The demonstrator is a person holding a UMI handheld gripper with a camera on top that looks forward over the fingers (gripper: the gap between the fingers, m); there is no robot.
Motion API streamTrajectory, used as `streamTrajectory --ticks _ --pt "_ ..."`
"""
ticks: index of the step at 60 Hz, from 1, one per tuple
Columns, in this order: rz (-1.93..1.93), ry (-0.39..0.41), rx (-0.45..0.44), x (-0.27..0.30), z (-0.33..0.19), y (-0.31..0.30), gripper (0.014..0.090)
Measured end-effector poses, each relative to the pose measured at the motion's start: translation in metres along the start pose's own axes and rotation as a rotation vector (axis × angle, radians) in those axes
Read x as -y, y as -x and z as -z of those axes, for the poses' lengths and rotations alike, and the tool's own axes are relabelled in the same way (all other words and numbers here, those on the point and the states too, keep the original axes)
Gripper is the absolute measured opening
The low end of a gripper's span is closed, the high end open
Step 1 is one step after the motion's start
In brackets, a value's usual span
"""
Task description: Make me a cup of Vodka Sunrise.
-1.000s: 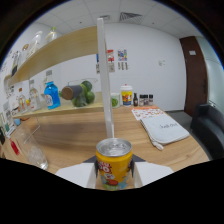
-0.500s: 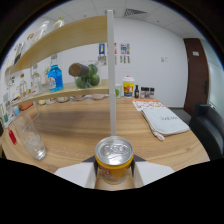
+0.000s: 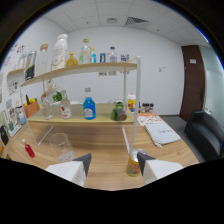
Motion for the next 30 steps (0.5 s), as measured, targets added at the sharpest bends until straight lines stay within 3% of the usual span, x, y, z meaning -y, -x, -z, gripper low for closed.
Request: streamTrajectory --ticks 17,30 --pt "-0.038 0.045 0.065 -0.029 0.033 0.13 0.0861" --pt "-0.021 -0.091 0.114 0.043 0.006 0.201 0.0866"
